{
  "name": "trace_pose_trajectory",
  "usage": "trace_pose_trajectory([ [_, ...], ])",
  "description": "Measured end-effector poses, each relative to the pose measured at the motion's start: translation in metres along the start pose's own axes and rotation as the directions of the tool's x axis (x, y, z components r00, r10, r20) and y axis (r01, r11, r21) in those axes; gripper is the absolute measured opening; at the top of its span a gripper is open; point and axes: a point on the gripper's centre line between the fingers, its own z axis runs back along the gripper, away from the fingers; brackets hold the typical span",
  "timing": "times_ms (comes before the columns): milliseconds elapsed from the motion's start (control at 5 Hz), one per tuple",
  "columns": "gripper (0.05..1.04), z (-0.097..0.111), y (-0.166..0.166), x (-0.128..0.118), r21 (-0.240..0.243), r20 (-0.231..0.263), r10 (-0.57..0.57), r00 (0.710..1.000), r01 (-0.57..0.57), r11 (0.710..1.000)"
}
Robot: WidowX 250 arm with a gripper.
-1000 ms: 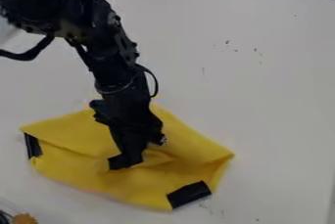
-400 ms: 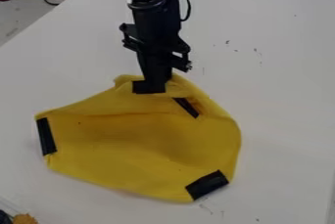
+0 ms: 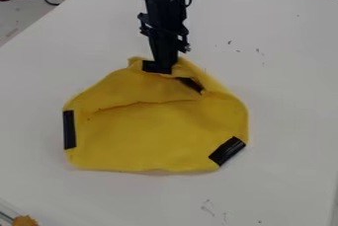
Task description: Unfold the cloth from bottom right to top left
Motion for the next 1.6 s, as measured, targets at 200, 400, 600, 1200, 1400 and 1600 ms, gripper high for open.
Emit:
trace_pose_trajectory([
  [200, 0.059, -0.020, 0.012, 0.000, -0.050, -0.003, -0.015, 1.000, 0.014, 0.999],
  [400, 0.085, -0.023, 0.017, -0.002, -0.057, 0.005, -0.033, 0.999, 0.033, 0.998],
  [600, 0.243, -0.025, 0.020, -0.004, -0.055, 0.018, -0.035, 0.999, 0.036, 0.998],
  [1200, 0.974, -0.006, 0.015, -0.006, 0.045, 0.055, -0.035, 0.998, 0.033, 0.998],
  [1400, 1.001, 0.019, 0.004, 0.003, 0.126, 0.102, -0.069, 0.992, 0.056, 0.990],
  [1600, 1.001, 0.044, -0.010, 0.006, 0.170, 0.118, -0.059, 0.991, 0.038, 0.985],
])
